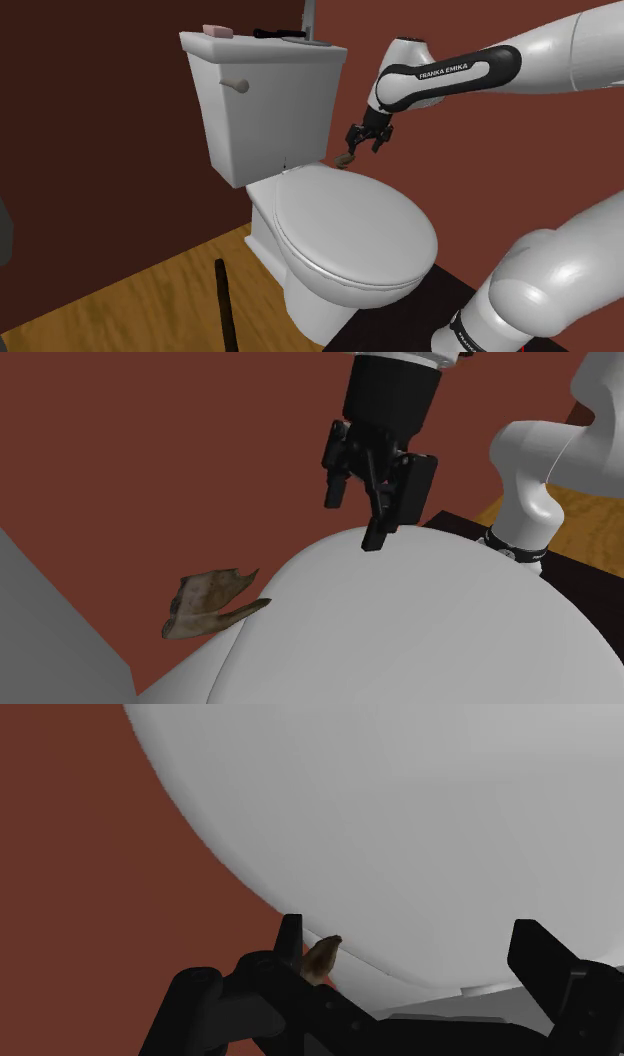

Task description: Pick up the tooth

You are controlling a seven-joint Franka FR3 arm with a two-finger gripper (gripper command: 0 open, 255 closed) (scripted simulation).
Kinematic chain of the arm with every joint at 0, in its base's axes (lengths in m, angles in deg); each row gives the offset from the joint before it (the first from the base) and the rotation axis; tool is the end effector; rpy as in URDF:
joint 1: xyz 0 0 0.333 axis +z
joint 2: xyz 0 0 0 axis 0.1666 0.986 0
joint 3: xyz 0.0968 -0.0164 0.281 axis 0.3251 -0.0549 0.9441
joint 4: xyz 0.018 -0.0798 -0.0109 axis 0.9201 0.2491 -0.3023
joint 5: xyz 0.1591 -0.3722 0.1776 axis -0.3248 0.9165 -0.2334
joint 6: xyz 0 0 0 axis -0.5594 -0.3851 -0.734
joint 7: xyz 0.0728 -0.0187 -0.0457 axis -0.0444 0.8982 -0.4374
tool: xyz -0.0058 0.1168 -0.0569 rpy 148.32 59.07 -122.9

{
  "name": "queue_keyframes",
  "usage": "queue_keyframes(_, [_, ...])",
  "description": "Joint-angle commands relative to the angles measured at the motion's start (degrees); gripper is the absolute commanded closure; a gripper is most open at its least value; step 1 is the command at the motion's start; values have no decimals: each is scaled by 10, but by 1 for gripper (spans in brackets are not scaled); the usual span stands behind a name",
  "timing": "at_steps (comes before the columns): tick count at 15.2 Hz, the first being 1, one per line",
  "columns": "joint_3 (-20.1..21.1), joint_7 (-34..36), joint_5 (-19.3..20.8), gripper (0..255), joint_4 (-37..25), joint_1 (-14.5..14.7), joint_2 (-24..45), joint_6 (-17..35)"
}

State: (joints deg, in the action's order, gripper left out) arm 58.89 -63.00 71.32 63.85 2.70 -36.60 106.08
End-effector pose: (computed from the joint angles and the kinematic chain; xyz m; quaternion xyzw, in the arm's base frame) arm 0.5144 -0.1376 0.4265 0.9775 -0.1849 0.1002 0.0164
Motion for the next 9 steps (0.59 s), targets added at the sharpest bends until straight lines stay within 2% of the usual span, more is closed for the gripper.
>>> queue_keyframes(1, [-6,9,1,0,-14,-6,44,37])
queue_keyframes(9, [-33,35,-8,0,-104,-32,194,126])
